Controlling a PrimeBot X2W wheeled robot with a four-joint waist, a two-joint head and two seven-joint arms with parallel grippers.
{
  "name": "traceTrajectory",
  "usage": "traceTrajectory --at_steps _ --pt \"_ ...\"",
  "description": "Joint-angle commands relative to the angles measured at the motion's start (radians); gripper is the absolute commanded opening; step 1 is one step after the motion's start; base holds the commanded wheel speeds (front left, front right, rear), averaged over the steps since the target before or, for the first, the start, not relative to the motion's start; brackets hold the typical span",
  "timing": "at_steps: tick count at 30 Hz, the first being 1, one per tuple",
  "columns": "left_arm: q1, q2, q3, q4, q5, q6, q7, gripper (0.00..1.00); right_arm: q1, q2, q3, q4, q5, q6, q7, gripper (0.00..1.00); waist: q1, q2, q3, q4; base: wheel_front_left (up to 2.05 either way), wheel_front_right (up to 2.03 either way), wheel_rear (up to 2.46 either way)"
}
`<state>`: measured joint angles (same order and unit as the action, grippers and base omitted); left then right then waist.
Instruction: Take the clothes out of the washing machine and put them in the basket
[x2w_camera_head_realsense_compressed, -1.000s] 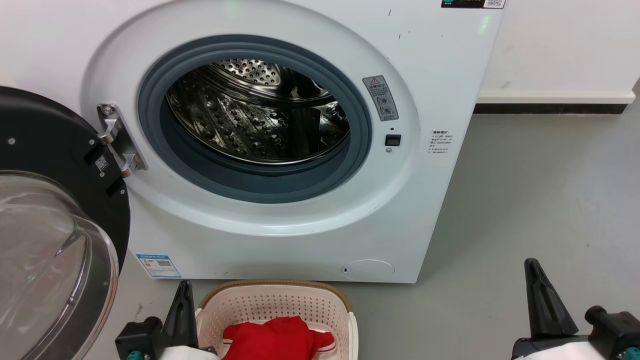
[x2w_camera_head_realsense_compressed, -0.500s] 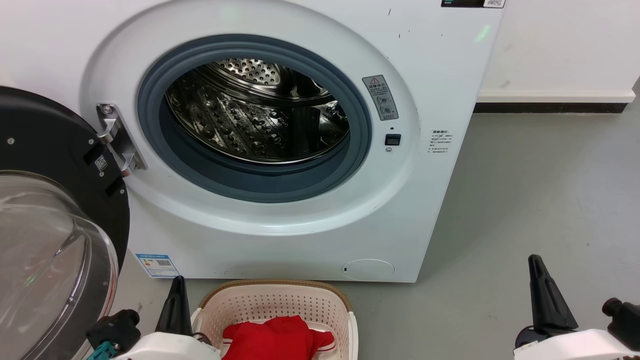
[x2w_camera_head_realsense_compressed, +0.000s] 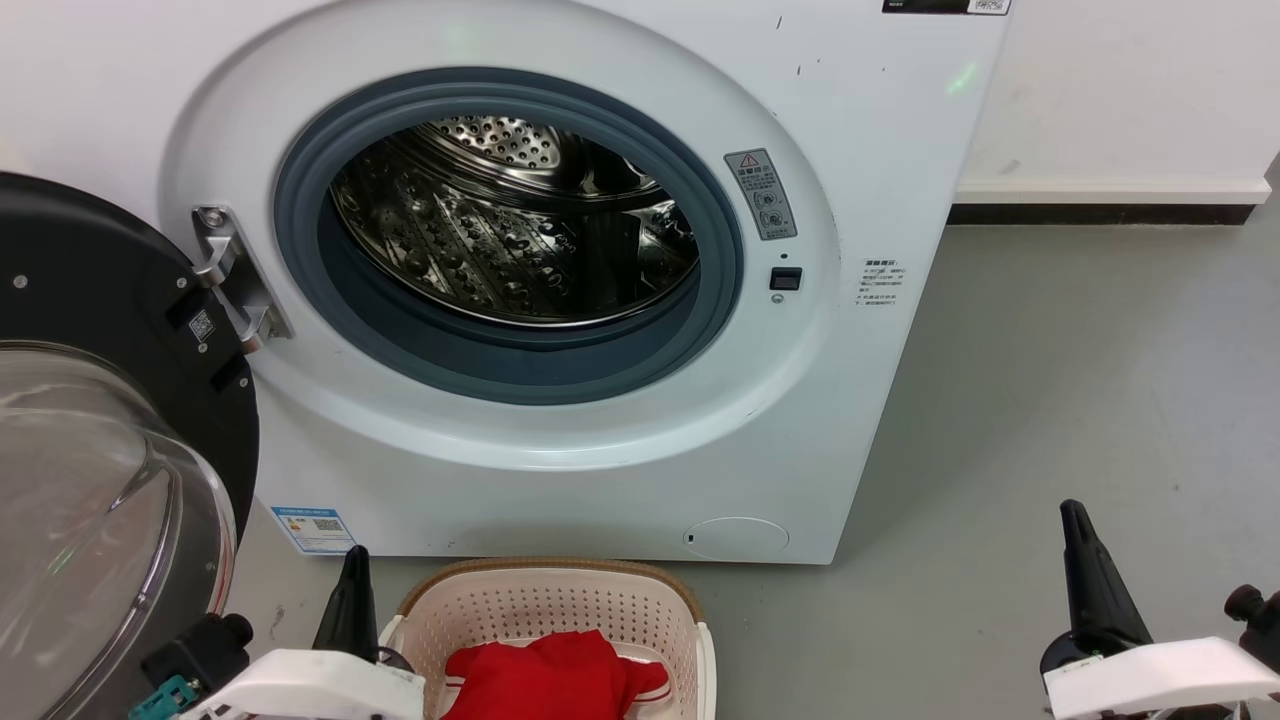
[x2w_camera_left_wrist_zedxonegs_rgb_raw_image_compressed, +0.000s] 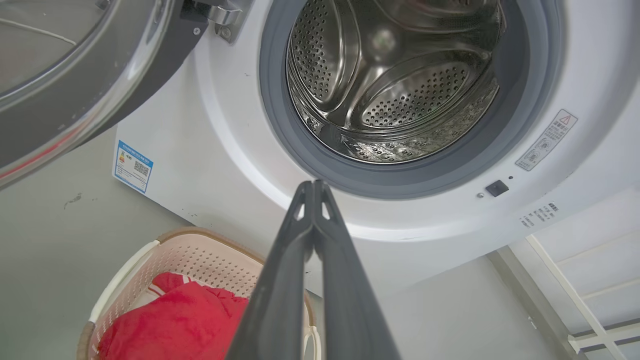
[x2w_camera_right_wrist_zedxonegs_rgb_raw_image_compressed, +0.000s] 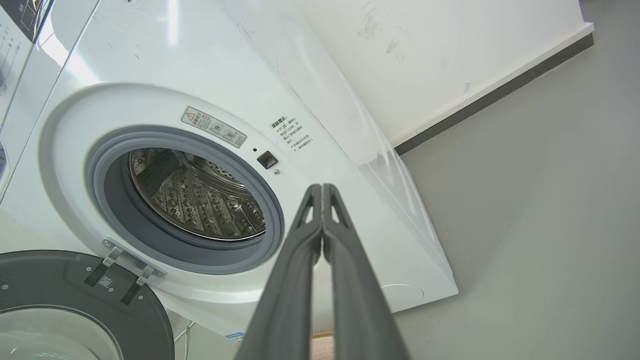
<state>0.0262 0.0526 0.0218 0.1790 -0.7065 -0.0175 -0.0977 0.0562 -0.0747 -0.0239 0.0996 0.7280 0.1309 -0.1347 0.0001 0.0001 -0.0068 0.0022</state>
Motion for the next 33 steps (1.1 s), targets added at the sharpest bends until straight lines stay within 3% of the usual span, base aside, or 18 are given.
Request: traceTrajectory --at_steps 1,33 --pt "-0.031 0.001 0.008 -0.009 -0.034 -0.007 0.008 0.0 -0.033 -0.009 -0.002 -0.005 0.038 0.0 0.005 0.0 -0.0001 -0.0001 0.0 0.0 0.0 0.0 0.0" --pt "-0.084 -0.001 0.048 0.026 -0.437 -0.057 0.103 0.0 -0.095 -0.013 -0.017 0.063 0.451 0.0 0.099 0.0 -0.0001 -0.0001 0.004 -0.001 0.0 0.0 0.0"
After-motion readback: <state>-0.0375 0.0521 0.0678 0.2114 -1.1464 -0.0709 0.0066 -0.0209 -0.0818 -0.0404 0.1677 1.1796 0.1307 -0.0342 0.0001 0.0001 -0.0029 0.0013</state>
